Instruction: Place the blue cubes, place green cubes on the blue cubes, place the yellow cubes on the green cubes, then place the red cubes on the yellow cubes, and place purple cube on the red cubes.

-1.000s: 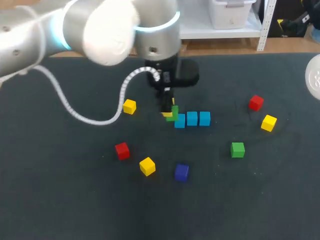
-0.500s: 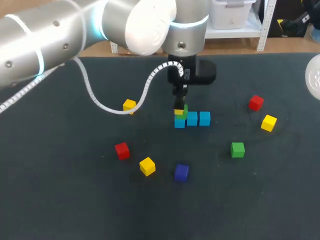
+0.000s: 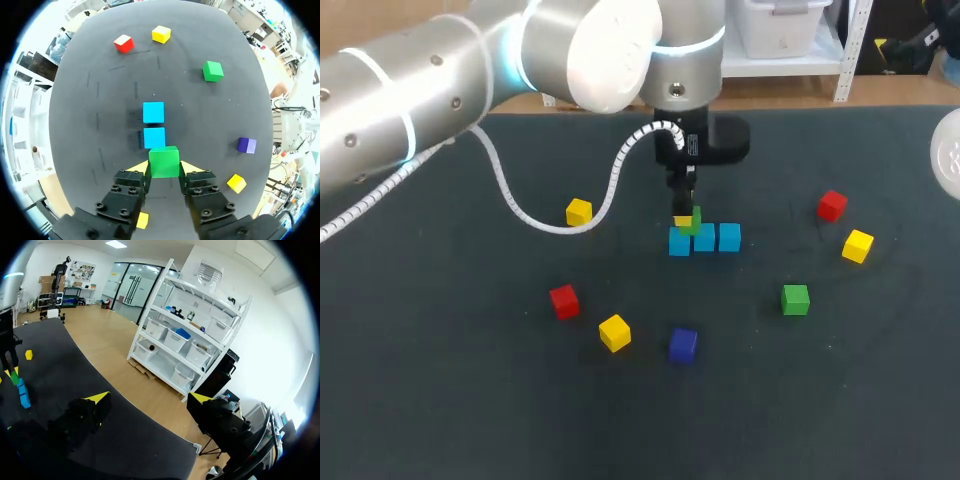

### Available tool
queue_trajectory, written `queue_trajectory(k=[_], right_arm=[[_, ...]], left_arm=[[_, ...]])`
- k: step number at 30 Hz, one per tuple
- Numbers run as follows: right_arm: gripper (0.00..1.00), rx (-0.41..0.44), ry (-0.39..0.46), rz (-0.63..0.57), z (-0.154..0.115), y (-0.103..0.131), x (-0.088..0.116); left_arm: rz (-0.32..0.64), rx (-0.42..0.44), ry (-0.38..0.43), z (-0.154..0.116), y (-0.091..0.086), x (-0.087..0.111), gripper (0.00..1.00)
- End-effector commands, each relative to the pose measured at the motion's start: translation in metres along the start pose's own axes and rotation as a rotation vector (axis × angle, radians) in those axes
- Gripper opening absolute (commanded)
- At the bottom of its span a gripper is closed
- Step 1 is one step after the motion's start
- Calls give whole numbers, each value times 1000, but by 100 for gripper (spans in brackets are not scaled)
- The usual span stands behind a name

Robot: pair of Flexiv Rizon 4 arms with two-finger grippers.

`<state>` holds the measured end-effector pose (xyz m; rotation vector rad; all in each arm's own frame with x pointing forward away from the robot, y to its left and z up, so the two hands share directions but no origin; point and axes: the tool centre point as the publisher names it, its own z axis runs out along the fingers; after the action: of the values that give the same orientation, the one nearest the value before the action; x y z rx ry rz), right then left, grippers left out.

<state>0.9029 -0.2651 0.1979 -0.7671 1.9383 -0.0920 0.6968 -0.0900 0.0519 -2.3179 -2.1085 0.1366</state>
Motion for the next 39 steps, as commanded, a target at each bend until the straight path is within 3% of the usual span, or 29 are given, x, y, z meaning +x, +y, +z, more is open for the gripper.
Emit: queue_trajectory(k=[1,39], right_arm=[[100,3,3,1,-1,1,-1],[100,3,3,1,-1,1,-1]], left_arm=[[6,-1,-9,6,0,0,0],[-36,4,-31,17,11,4,0]])
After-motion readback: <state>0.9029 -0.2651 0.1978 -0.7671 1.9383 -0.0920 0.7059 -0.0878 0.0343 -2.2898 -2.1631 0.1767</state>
